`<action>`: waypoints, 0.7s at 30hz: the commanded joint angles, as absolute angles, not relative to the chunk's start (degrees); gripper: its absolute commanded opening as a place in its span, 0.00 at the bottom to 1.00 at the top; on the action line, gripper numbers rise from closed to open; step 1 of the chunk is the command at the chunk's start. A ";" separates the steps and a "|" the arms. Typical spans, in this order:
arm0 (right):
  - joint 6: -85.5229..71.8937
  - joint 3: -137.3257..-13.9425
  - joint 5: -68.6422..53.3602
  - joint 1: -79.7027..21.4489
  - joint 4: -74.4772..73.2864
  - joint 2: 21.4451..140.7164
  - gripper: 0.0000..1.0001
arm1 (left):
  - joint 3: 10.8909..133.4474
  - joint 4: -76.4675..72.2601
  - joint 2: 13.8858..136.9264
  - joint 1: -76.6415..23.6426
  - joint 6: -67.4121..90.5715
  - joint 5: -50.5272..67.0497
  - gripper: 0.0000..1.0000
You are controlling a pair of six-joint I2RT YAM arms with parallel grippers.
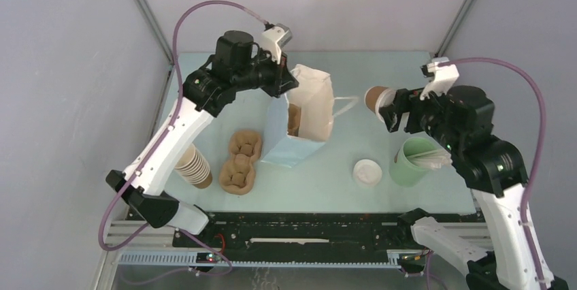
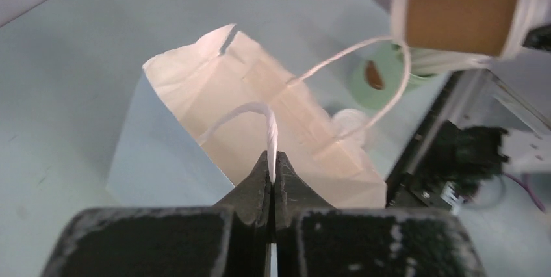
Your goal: Pack the takeout coffee
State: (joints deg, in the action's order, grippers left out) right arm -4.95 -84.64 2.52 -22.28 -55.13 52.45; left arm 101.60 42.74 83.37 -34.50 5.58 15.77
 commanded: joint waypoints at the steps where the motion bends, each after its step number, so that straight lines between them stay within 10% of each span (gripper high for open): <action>1: -1.10 -84.94 1.71 -22.85 -50.46 48.41 0.59 | 103.23 37.36 84.95 -37.83 2.54 31.94 0.00; 21: -0.11 -88.03 -0.84 -22.88 -53.96 44.55 0.52 | 138.71 56.99 107.62 -42.32 -33.10 22.92 0.00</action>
State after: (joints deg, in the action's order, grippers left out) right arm -1.89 -86.96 0.89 -22.55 -54.02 45.19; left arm 135.72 56.45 107.37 -41.28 -24.40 22.65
